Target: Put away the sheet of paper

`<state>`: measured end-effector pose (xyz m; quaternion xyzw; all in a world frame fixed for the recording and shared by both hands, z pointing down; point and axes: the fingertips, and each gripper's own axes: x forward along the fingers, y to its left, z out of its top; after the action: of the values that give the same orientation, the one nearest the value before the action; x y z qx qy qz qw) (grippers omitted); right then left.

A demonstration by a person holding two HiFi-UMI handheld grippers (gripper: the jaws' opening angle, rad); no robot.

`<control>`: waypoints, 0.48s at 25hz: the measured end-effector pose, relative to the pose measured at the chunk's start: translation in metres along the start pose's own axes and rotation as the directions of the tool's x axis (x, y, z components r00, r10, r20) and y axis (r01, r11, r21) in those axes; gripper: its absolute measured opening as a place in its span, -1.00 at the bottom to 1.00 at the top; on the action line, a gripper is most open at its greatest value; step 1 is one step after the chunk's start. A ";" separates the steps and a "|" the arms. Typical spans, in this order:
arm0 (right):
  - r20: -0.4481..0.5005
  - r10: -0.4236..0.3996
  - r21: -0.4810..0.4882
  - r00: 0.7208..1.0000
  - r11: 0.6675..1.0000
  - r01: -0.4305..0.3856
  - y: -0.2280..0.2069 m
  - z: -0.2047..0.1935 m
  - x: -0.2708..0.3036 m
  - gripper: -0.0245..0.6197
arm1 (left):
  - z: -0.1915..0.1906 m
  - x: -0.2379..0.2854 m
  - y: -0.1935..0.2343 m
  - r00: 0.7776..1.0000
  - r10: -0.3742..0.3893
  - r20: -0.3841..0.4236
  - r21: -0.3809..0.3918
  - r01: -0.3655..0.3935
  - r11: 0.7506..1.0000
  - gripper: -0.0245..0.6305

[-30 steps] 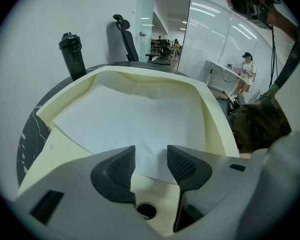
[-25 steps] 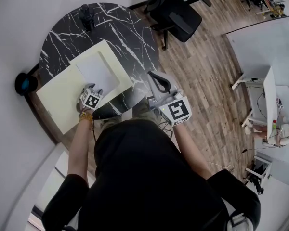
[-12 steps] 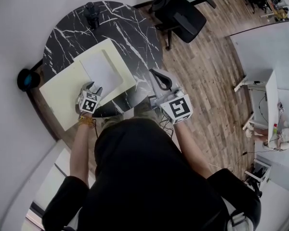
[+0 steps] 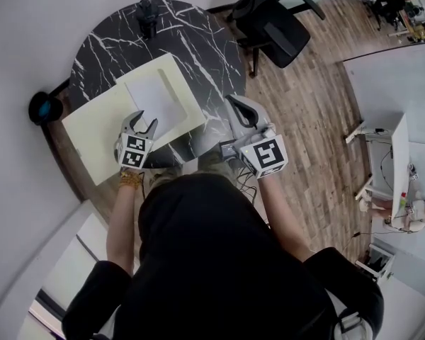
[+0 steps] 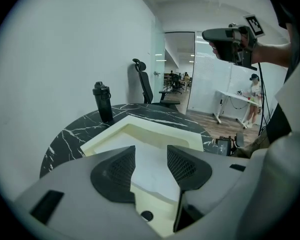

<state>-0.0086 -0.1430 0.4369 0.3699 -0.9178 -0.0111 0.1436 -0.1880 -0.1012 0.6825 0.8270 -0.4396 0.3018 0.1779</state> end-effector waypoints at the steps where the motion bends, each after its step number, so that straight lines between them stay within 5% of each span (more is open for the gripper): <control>1: 0.004 0.004 -0.003 1.000 1.000 -0.004 0.002 0.002 0.001 -0.93 | 0.007 -0.003 0.000 1.000 0.005 0.016 0.006 -0.005 1.000 -0.28; 12: 0.054 0.037 -0.040 0.998 0.999 -0.035 0.013 0.022 0.004 -0.93 | 0.085 -0.041 -0.007 0.979 0.053 0.199 0.050 -0.064 0.997 -0.28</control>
<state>-0.0258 -0.1383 0.4188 0.3499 -0.9276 -0.0366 0.1258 -0.1713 -0.1193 0.5914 0.8442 -0.4705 0.2357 0.1014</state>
